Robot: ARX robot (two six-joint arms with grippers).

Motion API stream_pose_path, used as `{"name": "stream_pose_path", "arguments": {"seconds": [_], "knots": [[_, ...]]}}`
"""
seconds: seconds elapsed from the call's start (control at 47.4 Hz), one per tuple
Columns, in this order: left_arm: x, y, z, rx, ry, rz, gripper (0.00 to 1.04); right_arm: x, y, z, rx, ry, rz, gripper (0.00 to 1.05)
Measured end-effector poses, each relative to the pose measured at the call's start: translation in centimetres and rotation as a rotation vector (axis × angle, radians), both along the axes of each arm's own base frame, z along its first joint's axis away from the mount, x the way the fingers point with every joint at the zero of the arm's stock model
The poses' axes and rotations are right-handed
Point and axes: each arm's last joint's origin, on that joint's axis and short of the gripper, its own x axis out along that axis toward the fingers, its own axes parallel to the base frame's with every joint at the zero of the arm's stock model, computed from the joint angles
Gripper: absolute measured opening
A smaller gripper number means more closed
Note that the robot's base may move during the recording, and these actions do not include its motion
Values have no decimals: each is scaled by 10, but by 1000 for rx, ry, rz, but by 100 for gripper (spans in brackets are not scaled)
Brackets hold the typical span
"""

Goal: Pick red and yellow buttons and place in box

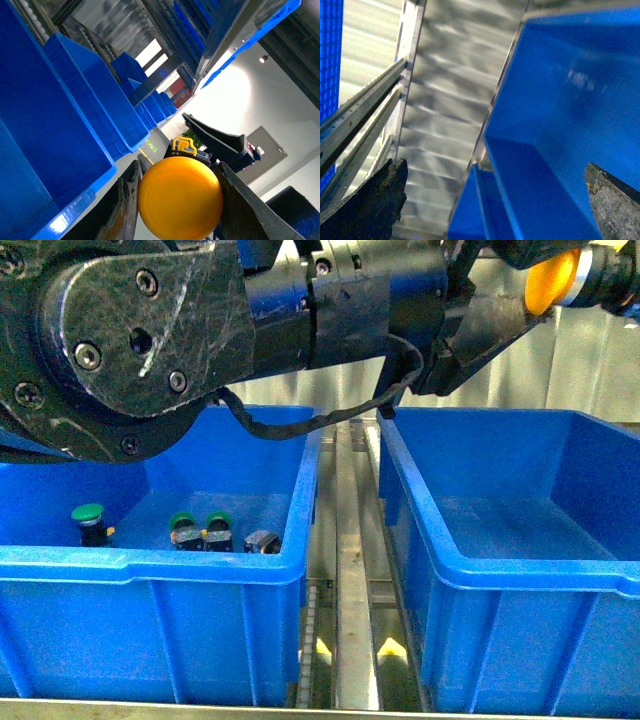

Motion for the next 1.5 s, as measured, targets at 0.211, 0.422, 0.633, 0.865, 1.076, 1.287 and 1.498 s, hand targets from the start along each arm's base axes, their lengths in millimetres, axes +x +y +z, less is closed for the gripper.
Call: {"name": "stream_pose_path", "arguments": {"seconds": [0.211,0.422,0.633,0.865,1.076,1.287,1.498], "knots": [[-14,2,15,-7,-61,-14,35,2,37,8,151,-41,102,102],[-15,0,5,36,-56,-2,35,1,47,27,198,-70,118,102],[-18,-5,6,33,-64,-14,35,-3,62,26,217,-62,161,102],[-18,-14,9,44,-77,-27,35,-6,70,26,220,-59,180,102],[-10,-22,-8,88,-39,-23,35,-10,67,28,220,-59,175,102],[-9,-26,-11,88,-38,-22,35,-13,62,31,215,-64,168,102],[-10,-31,-8,80,-46,-27,35,-12,60,29,198,-52,151,77]]}}
